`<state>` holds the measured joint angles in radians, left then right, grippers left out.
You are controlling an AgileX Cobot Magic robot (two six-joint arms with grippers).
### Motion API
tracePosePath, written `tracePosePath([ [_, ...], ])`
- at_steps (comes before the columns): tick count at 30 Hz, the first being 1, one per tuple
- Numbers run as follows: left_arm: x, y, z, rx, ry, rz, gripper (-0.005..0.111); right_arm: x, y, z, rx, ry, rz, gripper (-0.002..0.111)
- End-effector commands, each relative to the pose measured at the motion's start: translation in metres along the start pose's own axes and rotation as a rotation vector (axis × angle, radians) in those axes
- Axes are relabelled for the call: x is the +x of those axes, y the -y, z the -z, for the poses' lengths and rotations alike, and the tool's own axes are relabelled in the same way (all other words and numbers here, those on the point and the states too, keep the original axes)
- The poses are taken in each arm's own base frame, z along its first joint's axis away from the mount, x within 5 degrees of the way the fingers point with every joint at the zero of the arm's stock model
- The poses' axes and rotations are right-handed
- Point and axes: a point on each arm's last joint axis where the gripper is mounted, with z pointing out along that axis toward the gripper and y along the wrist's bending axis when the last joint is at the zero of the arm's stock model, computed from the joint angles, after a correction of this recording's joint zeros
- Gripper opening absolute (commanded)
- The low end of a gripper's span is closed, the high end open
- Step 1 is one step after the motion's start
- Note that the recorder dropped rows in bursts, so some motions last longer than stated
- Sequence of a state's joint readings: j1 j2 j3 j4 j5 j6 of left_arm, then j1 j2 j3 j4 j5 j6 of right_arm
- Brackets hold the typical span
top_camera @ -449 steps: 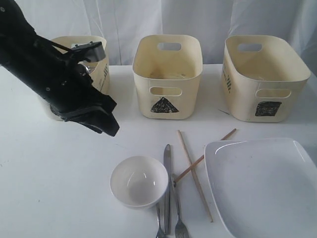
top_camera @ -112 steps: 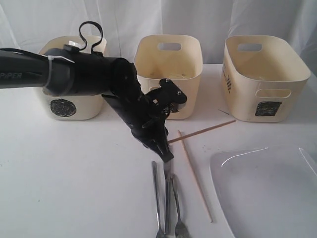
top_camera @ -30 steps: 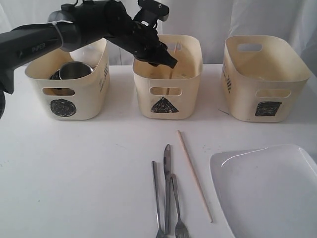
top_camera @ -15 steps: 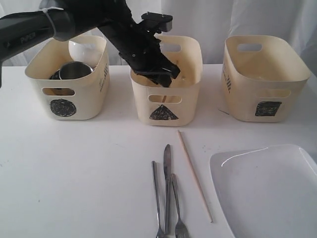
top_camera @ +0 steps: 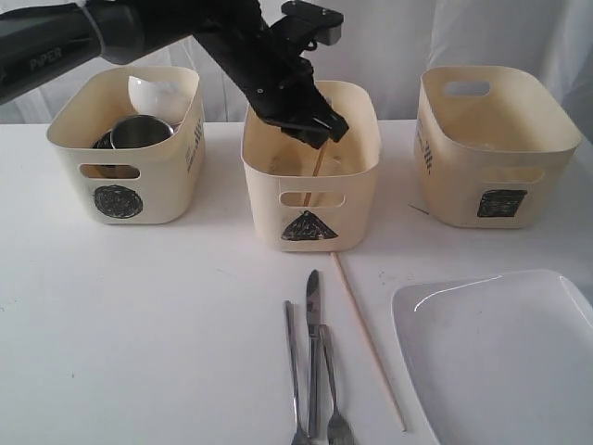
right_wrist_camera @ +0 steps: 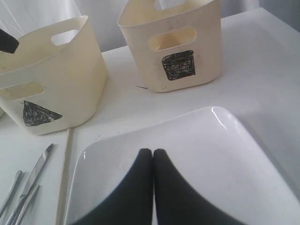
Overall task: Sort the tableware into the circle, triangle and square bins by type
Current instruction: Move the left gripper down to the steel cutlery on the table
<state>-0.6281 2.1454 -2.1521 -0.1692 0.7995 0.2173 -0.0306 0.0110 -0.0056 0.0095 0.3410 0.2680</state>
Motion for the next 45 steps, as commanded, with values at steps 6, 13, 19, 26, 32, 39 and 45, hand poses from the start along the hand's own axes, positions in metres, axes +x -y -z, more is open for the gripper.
tracePosePath([
  [6,-0.011,0.022,0.077,0.043,0.031,-0.023,0.034,0.001,0.000,0.000,0.000,0.002,-0.005,0.000],
  [13,-0.011,0.057,0.094,0.067,-0.031,-0.068,0.032,0.001,0.000,0.000,0.000,0.002,-0.005,0.000],
  [19,-0.005,0.084,0.090,0.078,-0.131,-0.121,0.032,0.001,0.000,0.000,0.000,0.002,-0.005,0.000],
  [26,0.013,0.098,0.073,0.110,-0.260,-0.136,0.032,0.001,0.000,0.000,0.000,0.002,-0.005,0.000],
  [32,0.024,0.106,0.065,0.150,-0.331,-0.128,0.032,0.001,0.000,0.000,0.000,0.002,-0.005,0.000],
  [39,0.029,0.112,0.057,0.164,-0.345,-0.133,0.032,0.001,0.000,0.000,0.000,0.002,-0.005,0.000],
  [45,0.031,0.112,0.056,0.167,-0.358,-0.132,0.032,0.001,0.000,0.000,0.000,0.002,-0.005,0.000],
])
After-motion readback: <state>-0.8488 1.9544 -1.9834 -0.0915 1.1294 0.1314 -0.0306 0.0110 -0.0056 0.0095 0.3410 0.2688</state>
